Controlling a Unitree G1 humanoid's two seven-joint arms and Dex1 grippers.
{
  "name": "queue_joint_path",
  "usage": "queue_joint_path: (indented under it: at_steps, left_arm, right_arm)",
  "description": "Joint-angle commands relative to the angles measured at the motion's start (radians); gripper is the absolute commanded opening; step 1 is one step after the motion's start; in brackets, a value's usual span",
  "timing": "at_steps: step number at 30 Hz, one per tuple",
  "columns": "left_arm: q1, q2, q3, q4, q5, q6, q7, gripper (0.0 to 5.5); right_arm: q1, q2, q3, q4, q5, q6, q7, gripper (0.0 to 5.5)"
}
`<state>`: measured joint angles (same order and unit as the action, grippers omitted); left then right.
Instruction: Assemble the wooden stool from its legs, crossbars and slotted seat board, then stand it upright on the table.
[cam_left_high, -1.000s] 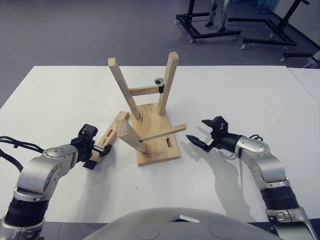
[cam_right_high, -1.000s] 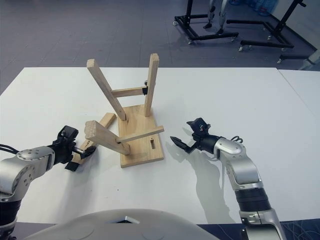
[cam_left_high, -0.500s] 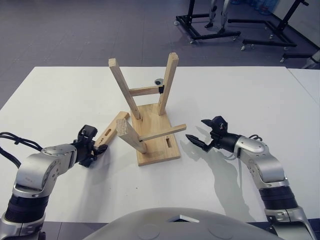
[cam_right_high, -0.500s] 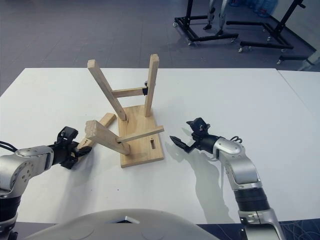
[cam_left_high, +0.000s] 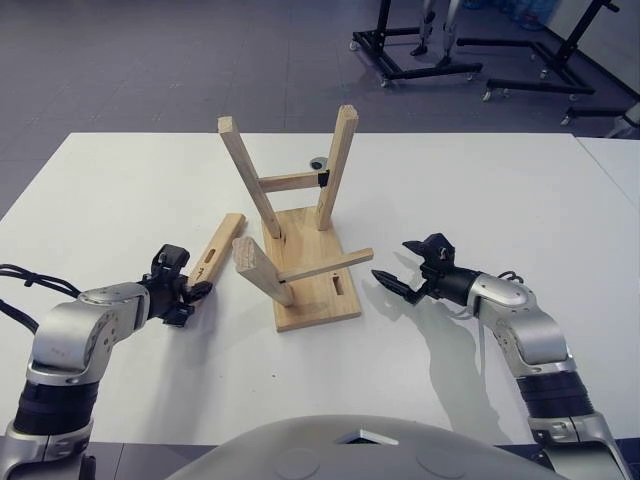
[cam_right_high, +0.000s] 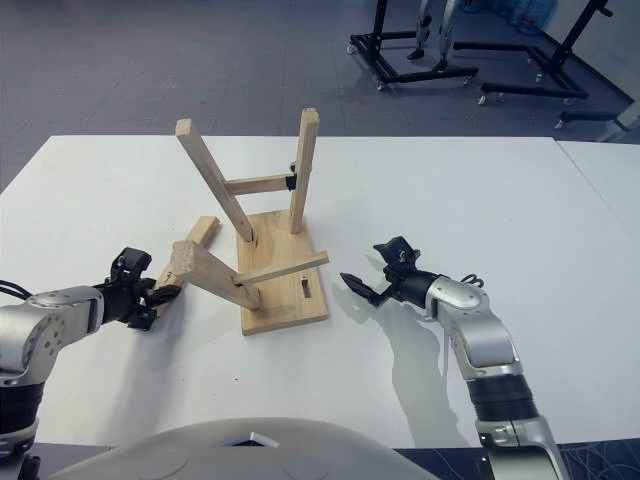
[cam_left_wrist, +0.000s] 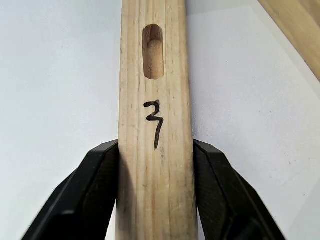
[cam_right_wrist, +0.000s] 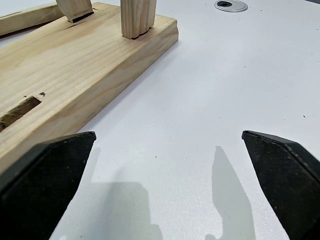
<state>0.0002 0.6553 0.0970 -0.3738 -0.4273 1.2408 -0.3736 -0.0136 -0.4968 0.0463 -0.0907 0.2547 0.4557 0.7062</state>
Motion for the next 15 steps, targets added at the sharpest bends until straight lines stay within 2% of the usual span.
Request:
queue_joint_path:
  at_steps: [1, 8, 12, 15]
  left_arm:
    - [-0.085, -0.001, 0.079, 0.092, -0.01, -0.073, -0.033, 2.06]
    - [-0.346, 0.093, 0.3, 0.303, -0.035, -0.299, -0.121, 2.06]
    - [-0.644, 0.184, 0.421, 0.396, -0.194, -0.353, -0.258, 2.06]
    - [-0.877, 0.171, 0.405, 0.366, -0.356, -0.311, -0.324, 2.06]
  right_arm:
    - [-0.023, -0.007, -0.003, 0.007, -0.005, -0.006, 0.001, 5.4]
    - [-0.073, -0.03, -0.048, 0.06, 0.008, -0.013, 0.009, 5.4]
    - [-0.196, -0.09, -0.189, 0.145, 0.089, 0.031, 0.034, 5.4]
    - [-0.41, -0.128, -0.313, 0.207, 0.249, 0.169, 0.061, 5.4]
